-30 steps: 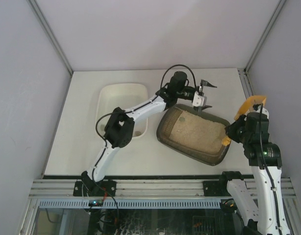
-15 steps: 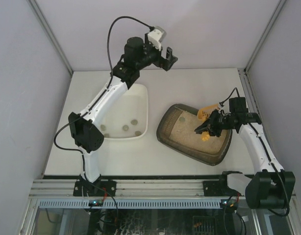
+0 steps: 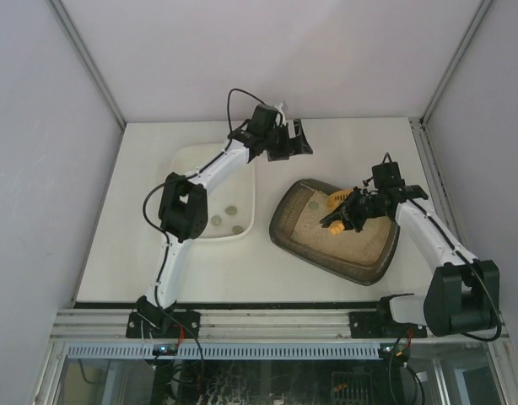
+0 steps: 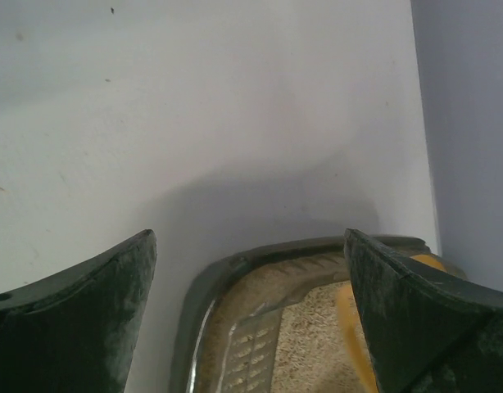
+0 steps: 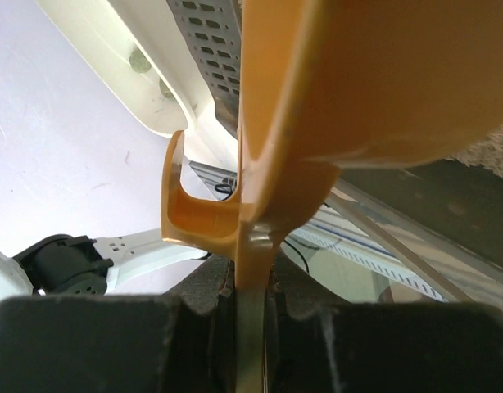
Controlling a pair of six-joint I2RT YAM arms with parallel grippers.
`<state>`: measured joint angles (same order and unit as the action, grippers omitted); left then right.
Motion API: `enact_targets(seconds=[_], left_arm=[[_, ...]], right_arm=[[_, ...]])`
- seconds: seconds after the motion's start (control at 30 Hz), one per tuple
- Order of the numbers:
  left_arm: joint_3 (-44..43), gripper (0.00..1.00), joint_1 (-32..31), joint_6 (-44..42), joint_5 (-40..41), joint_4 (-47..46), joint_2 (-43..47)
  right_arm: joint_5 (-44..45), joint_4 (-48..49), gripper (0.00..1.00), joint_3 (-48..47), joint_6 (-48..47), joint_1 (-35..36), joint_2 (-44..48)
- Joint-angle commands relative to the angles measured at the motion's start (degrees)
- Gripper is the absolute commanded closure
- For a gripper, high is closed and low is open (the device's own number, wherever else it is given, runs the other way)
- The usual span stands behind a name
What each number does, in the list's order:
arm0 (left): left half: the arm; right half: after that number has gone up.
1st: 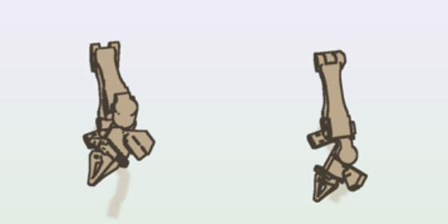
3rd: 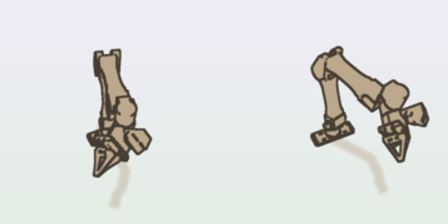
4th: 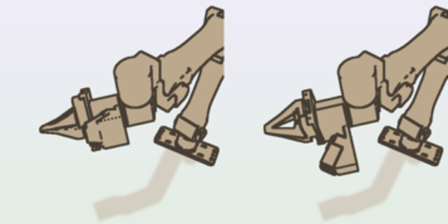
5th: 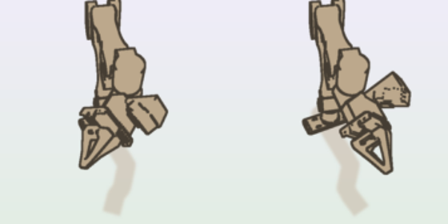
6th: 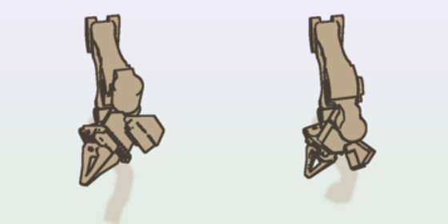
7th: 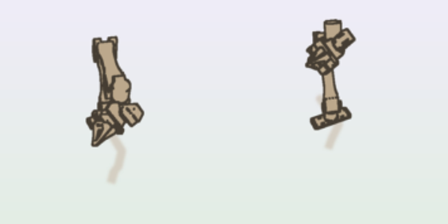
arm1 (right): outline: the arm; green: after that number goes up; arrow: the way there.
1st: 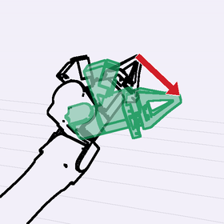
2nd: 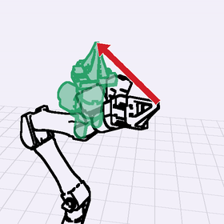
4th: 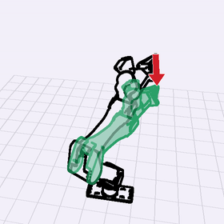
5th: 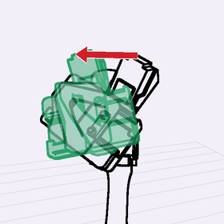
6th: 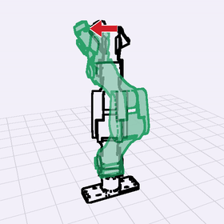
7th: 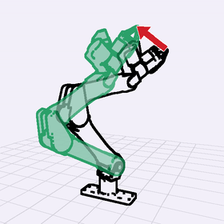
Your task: Clean the litter box
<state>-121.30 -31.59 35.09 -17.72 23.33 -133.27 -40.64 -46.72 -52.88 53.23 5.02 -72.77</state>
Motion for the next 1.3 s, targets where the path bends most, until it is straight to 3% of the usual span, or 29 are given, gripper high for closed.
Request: enact_targets(seconds=[0.0,0.2,0.4,0.7,1.27], left_arm=[[-4.4,0.0,0.0,5.6,-2.7,-2.3,1.6],[3.7,0.0,0.4,8.3,-3.2,-5.5,4.2],[13.3,0.0,0.3,9.5,-2.2,-11.7,9.4],[19.1,0.0,0.3,11.9,-1.7,-15.5,11.8],[25.2,0.0,0.3,13.1,-0.9,-18.9,14.6]], right_arm=[[1.4,5.7,1.0,-2.4,7.1,2.6,-5.0],[2.1,0.8,1.0,-4.6,9.6,5.2,-11.0],[4.7,-1.5,1.0,-4.6,12.1,5.8,-9.1],[5.6,-6.9,1.0,-4.6,11.8,9.1,-8.5],[7.3,5.2,1.0,-4.5,20.4,16.1,-14.2]])
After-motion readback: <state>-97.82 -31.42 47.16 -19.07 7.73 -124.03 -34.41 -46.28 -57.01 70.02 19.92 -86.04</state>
